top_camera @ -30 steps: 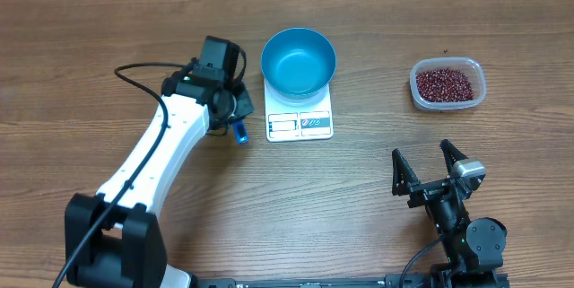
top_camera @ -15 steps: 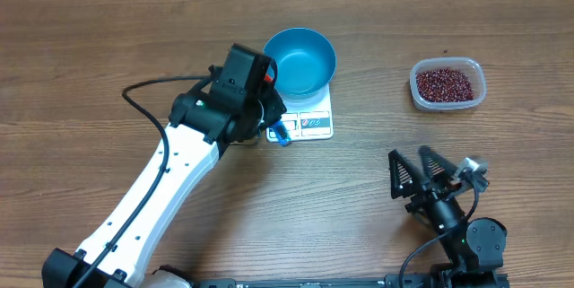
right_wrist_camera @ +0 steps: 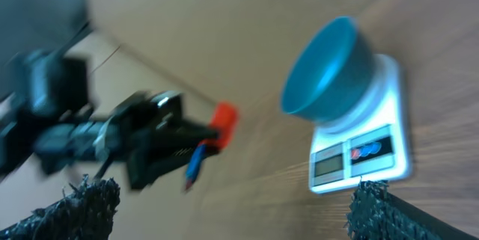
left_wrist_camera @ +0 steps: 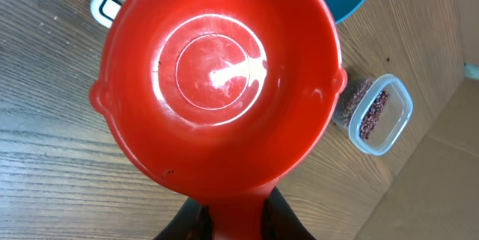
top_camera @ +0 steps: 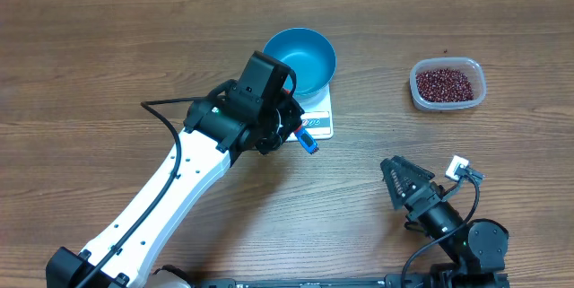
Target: Scoop item into bowl and weigh 150g on scale
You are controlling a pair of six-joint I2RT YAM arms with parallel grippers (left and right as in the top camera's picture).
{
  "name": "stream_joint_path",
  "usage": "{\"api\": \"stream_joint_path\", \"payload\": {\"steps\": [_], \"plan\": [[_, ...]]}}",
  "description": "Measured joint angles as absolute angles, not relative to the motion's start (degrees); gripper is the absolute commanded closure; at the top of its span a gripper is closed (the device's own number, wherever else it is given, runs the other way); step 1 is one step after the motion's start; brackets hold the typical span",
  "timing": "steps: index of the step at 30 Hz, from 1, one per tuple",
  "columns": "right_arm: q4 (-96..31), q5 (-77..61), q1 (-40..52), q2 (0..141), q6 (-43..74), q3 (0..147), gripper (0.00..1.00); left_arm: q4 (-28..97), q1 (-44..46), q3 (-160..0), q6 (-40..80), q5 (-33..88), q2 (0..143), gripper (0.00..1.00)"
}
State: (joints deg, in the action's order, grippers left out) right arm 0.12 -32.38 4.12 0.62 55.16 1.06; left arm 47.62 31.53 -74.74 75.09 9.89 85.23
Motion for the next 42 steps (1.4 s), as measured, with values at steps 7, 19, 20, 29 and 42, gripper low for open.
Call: {"api": "stream_joint_path", "payload": {"steps": [7, 19, 20, 29, 42], "plan": [[8.97, -41.04, 4.12, 0.62, 51.92, 1.06, 0.0, 47.59, 31.53, -74.74, 75.11, 9.89, 85.23, 0.96], [9.02, -44.45, 4.62, 16.75, 42.87, 9.23, 0.0, 47.59, 31.53, -74.74, 77.54, 9.5, 85.23, 0.96], [8.99, -44.58, 4.91, 18.24, 42.0, 9.96, 0.0, 47.59, 31.53, -74.74, 77.69, 9.41, 85.23, 0.96], [15.05, -43.05, 14.02, 39.16, 35.31, 15.51, 0.0, 47.4, 31.53, -74.74, 78.24, 9.02, 85.23, 0.96], [22.48, -32.51, 26.72, 62.81, 34.46, 25.21, 0.09, 47.31, 31.53, -74.74, 79.37, 8.1, 85.23, 0.96]]}}
